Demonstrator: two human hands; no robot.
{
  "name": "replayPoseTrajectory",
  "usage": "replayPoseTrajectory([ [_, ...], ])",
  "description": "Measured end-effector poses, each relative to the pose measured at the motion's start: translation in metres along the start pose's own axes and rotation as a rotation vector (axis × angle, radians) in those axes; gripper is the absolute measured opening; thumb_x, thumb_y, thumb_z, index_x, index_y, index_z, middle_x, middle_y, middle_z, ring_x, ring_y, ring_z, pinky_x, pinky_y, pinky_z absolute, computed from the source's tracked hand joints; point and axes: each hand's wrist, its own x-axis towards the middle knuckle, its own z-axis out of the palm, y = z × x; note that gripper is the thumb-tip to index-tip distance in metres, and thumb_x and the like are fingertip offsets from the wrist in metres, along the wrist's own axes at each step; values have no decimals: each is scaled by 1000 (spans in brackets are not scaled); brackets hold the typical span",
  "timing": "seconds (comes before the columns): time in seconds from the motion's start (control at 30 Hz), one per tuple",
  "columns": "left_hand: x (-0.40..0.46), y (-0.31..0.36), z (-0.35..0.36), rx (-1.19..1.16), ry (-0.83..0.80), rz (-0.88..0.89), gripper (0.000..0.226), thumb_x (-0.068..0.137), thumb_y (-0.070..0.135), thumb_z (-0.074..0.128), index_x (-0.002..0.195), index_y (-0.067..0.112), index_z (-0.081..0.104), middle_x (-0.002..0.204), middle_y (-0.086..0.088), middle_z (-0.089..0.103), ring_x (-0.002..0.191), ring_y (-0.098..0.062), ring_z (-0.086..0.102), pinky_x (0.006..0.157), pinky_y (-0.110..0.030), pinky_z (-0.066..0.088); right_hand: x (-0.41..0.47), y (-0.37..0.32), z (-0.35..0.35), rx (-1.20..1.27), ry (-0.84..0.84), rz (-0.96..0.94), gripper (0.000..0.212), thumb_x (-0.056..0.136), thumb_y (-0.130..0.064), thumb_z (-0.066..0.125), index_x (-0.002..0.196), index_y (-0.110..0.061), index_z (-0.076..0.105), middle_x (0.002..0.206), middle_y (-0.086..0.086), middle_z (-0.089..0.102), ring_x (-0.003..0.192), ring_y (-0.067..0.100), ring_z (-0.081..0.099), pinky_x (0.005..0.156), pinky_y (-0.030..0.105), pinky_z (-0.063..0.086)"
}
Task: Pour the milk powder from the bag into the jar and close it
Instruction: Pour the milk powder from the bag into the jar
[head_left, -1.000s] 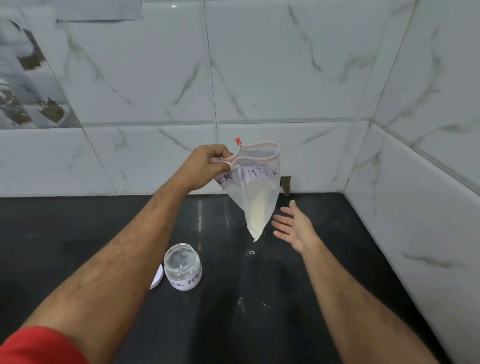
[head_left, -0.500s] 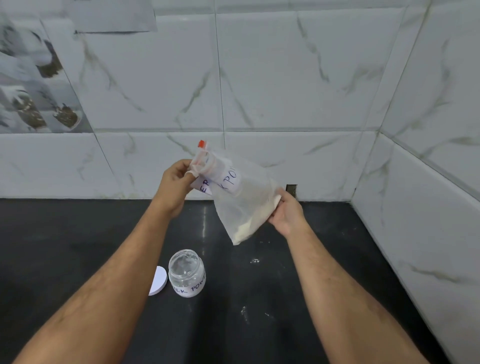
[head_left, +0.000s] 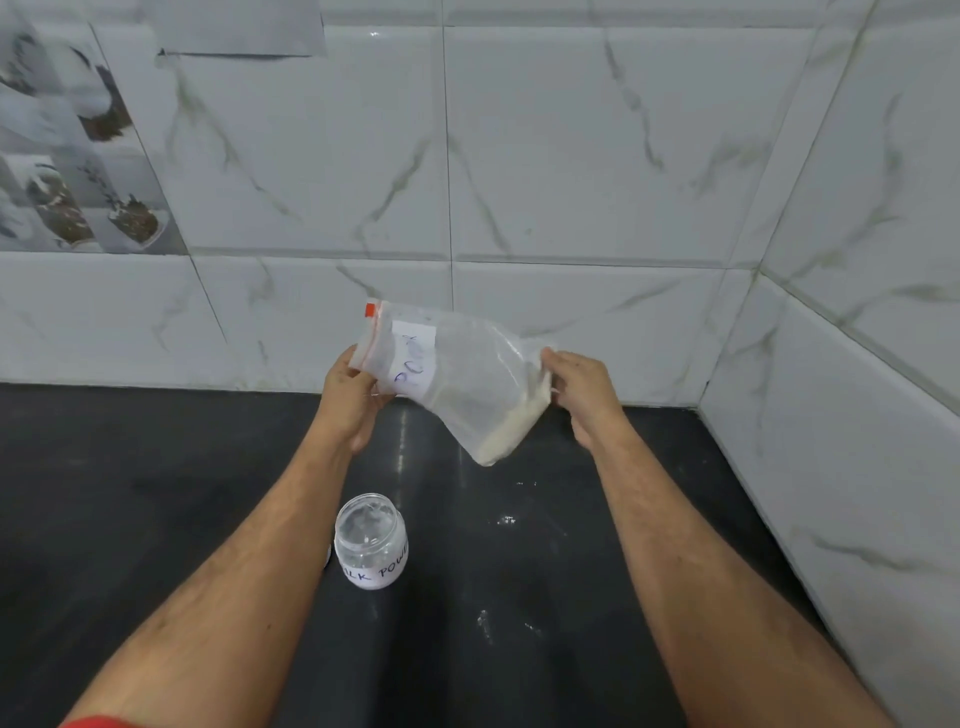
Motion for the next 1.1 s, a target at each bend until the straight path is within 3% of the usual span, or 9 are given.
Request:
replayPoseTrajectory([
  [0.1,-1,-3,1,-13,14,0,38,91,-13,44,107,15,64,86,1,76,77,-14,72,67,-31,57,-1,2,2,-7,47,-42,27,95,-22,64,70,-16,72,79,0,69,82,17,62,82,33,50],
  [0.27,-1,-7,-7,5,13,3,35,94,-5,47,123,10,61,101,-7,72,88,-21,70,76,-38,58,-3,2,2,-11,-7,-12,23,96,-21,64,77,-15,74,85,0,74,88,20,67,86,35,54],
  [0.33,-2,-8,-8,-7,45,-10,27,95,-7,50,113,9,63,92,-3,75,81,-17,73,70,-34,58,-1,0,-1,3,33,1,19,96,-22,64,84,-12,75,90,2,74,90,21,68,88,38,54],
  [0.4,-2,-7,-6,15,38,-9,32,91,-10,46,108,10,65,90,-5,73,80,-18,71,71,-34,57,-3,1,-1,-19,-75,34,19,98,-19,62,91,-7,75,97,7,76,93,24,71,84,37,58],
  [0.5,-1,-4,-9,32,62,-19,33,90,-14,43,111,3,61,82,-3,73,73,-17,71,70,-35,56,-4,2,-2,37,16,43,18,98,-17,61,88,-9,73,94,8,74,89,23,70,71,31,59],
  [0.63,0,3,-10,77,49,-27,36,88,-11,48,123,-6,56,98,-14,68,84,-26,68,69,-35,56,-7,9,0,7,-22,53,19,99,-21,61,89,-10,73,91,6,76,83,22,72,69,31,59],
  [0.87,0,21,-3,190,1,15,22,94,-6,53,87,13,61,73,6,74,68,-12,70,66,-27,57,-5,20,-3,307,120,135,4,92,-16,70,90,-14,68,102,7,74,100,25,68,90,41,55],
  [1.0,-1,35,0,242,-23,63,23,92,8,61,79,24,69,83,-4,71,77,-27,67,86,-45,53,-7,27,6,395,175,189,11,91,-18,73,89,-16,62,98,3,74,99,24,69,82,38,56],
  [1.1,-3,50,13,301,7,138,18,89,12,64,75,22,69,79,1,68,77,-16,64,77,-35,53,-12,33,17,434,193,234,13,96,-28,66,103,-18,65,109,4,75,104,23,70,78,38,54],
])
